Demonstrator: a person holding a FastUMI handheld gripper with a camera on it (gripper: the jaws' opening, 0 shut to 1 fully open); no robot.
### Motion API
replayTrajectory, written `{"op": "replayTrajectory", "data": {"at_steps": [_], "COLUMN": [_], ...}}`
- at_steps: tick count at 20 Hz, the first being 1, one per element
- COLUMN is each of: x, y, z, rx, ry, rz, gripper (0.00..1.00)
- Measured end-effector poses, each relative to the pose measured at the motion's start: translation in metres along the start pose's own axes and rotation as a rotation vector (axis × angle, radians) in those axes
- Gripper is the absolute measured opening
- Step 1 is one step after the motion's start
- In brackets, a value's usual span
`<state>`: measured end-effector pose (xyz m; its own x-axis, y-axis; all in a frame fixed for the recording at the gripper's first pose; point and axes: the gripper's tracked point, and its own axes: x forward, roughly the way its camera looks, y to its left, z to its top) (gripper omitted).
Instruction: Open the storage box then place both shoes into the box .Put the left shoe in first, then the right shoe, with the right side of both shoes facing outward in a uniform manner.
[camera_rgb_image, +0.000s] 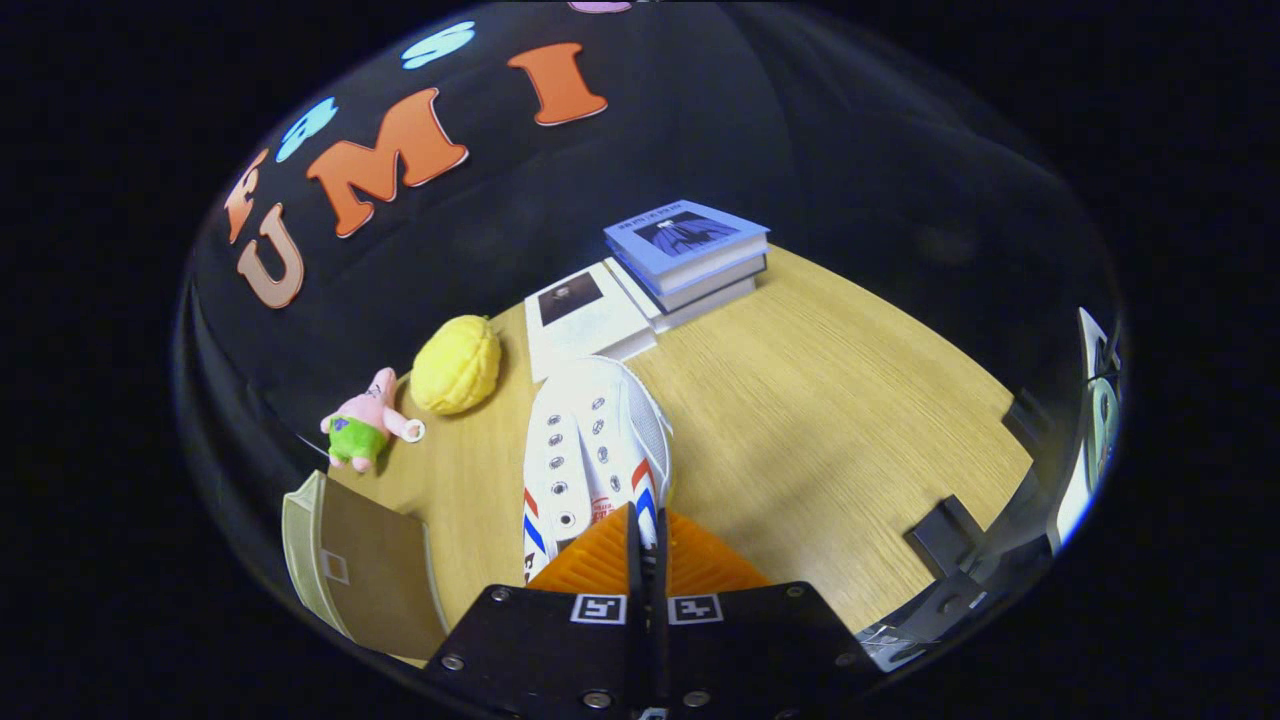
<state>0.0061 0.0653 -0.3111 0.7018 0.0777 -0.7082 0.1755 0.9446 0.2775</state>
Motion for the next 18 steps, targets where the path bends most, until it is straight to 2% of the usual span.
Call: {"op": "replayTrajectory", "data": {"at_steps": [9, 14, 18], "x": [-0.047, -0.063, -0.066], "y": [0.179, 0.261, 0.309], "z": [0.001, -0.03, -0.061], "rx": [-0.071, -0.137, -0.248], "ry": [-0.024, -0.009, 0.017], "rz": [0.214, 0.309, 0.373], "gripper": [0.01, 0.01, 0.01]}}
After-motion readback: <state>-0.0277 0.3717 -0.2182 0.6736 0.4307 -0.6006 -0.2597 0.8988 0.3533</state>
